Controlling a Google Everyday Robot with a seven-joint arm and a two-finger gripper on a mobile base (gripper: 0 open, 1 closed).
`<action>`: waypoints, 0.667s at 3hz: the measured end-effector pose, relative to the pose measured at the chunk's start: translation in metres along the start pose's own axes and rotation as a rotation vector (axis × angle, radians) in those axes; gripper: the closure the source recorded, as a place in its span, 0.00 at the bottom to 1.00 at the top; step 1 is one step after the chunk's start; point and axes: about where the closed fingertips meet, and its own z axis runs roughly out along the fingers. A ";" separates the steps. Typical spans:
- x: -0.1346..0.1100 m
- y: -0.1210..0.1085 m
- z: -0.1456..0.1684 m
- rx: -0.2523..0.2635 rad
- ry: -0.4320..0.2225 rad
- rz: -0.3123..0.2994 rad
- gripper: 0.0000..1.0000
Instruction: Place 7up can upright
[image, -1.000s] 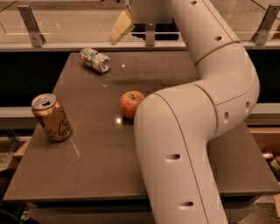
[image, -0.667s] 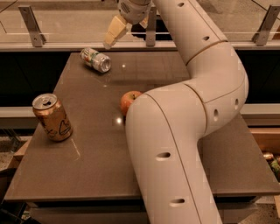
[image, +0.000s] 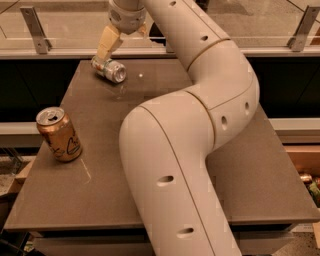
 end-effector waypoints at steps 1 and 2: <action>-0.006 0.019 0.012 -0.032 0.026 0.000 0.00; -0.005 0.025 0.030 -0.083 0.028 0.021 0.00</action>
Offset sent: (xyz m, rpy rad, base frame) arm -0.0222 0.0187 -0.0421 0.0421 0.1811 0.0041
